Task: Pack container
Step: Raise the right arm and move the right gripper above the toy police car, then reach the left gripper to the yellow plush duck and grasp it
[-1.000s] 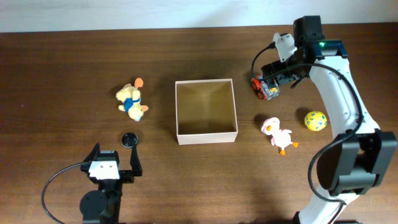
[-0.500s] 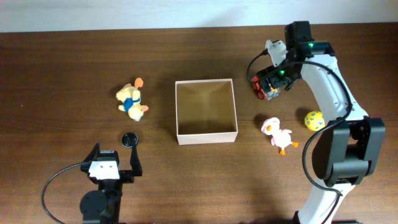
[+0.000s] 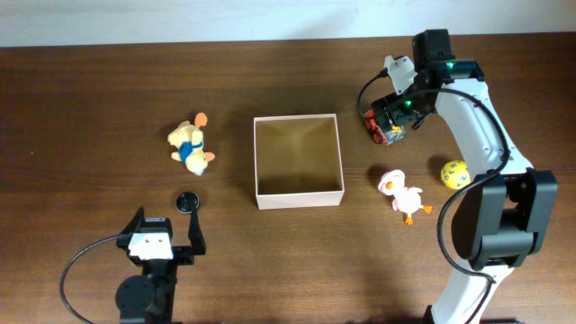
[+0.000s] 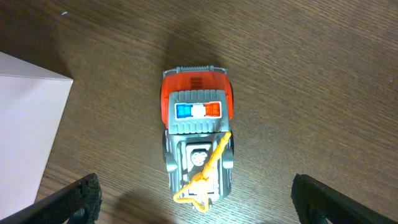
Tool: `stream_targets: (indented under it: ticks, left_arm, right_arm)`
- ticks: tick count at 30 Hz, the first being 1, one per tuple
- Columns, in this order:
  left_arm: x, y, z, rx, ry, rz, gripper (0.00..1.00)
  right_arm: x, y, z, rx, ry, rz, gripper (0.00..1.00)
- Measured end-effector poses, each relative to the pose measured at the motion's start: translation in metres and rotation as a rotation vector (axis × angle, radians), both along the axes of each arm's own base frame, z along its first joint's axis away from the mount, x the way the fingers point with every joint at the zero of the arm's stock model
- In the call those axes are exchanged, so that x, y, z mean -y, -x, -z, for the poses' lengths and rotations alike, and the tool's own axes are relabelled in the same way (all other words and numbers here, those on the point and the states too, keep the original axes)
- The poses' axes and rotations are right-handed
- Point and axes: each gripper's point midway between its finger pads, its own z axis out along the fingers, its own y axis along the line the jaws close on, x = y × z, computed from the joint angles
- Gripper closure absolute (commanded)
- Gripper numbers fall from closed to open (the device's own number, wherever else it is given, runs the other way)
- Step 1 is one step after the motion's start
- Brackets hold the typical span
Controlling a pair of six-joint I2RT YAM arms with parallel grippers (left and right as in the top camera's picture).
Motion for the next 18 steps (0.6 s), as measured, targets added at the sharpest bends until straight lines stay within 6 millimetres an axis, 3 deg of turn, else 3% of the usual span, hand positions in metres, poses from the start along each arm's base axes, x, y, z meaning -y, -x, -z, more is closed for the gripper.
stream_targets:
  ticks: [12, 18]
  left_arm:
    - [0.0, 0.0, -0.001, 0.004, 0.0, 0.0, 0.01]
    - [0.003, -0.002, -0.033, 0.137, 0.001, 0.015, 0.01]
  right_arm:
    - [0.0, 0.0, 0.0, 0.0, 0.0, 0.001, 0.01]
    - [0.0, 0.0, 0.0, 0.0, 0.0, 0.001, 0.01]
